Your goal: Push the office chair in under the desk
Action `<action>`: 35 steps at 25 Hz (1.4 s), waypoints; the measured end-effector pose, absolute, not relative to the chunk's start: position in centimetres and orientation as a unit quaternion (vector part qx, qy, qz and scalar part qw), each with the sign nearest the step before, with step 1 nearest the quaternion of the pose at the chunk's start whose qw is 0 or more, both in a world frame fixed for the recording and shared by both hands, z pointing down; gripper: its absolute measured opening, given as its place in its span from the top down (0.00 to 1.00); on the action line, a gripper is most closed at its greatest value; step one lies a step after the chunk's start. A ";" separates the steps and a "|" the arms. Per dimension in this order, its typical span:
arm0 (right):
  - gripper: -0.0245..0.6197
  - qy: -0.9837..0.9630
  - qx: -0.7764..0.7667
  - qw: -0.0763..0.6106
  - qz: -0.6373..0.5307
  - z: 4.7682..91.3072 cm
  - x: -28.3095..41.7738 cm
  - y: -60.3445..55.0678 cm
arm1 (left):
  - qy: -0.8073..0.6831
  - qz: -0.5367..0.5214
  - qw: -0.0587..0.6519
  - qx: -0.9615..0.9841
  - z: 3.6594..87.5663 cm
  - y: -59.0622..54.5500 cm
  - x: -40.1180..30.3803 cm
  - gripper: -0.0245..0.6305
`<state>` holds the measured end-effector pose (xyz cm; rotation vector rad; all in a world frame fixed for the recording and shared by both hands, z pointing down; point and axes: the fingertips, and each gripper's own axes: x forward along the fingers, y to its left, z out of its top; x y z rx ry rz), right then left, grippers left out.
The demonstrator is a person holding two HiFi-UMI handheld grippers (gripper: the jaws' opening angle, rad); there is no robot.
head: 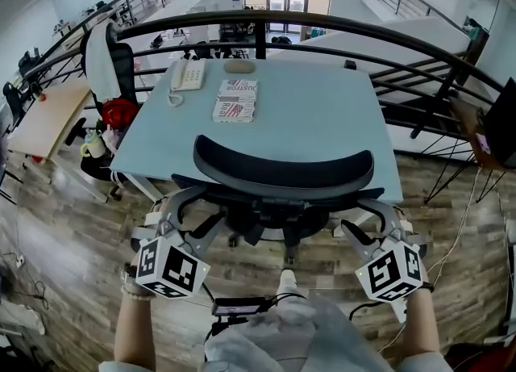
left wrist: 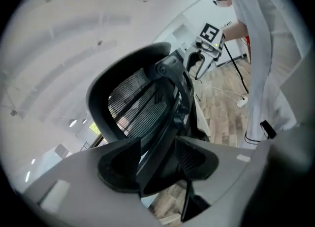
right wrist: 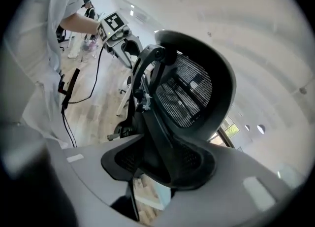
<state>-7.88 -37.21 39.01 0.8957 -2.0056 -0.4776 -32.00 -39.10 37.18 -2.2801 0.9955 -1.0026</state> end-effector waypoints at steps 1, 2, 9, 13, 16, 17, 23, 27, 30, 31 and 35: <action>0.70 -0.809 0.369 0.418 -0.186 38.8 -8.1 -37.1 | 0.365 -0.347 0.221 -0.835 36.8 -38.8 -31.5 0.62; 0.75 -0.812 0.380 0.404 -0.179 38.6 -8.2 -37.0 | 0.367 -0.330 0.213 -0.843 36.5 -38.5 -31.1 0.62; 0.95 -0.841 0.435 0.303 -0.112 37.6 -10.1 -36.3 | 0.386 -0.269 0.184 -0.863 36.5 -37.0 -29.2 0.80; 0.95 -0.850 0.442 0.272 -0.089 37.8 -11.1 -35.7 | 0.405 -0.239 0.168 -0.866 36.2 -36.7 -28.9 0.94; 0.95 -0.857 0.446 0.250 -0.067 37.9 -11.6 -35.3 | 0.403 -0.231 0.162 -0.870 36.5 -36.4 -28.5 0.96; 0.95 -0.858 0.447 0.245 -0.061 38.0 -11.7 -35.3 | 0.403 -0.231 0.162 -0.871 36.5 -36.3 -28.3 0.96; 0.95 -0.861 0.450 0.232 -0.046 38.1 -12.4 -35.2 | 0.406 -0.216 0.148 -0.875 37.0 -35.9 -27.7 0.96; 0.95 -0.862 0.450 0.230 -0.046 38.2 -12.5 -35.1 | 0.403 -0.211 0.143 -0.879 36.9 -35.5 -27.4 0.96; 0.95 -0.864 0.446 0.229 -0.047 38.4 -12.6 -35.0 | 0.404 -0.207 0.141 -0.880 36.9 -35.5 -27.2 0.96; 0.95 -0.864 0.444 0.231 -0.046 38.5 -12.7 -35.0 | 0.404 -0.207 0.140 -0.880 36.9 -35.5 -27.1 0.96; 0.95 -0.866 0.437 0.239 -0.047 38.9 -12.8 -35.0 | 0.402 -0.208 0.138 -0.881 37.0 -35.4 -26.9 0.96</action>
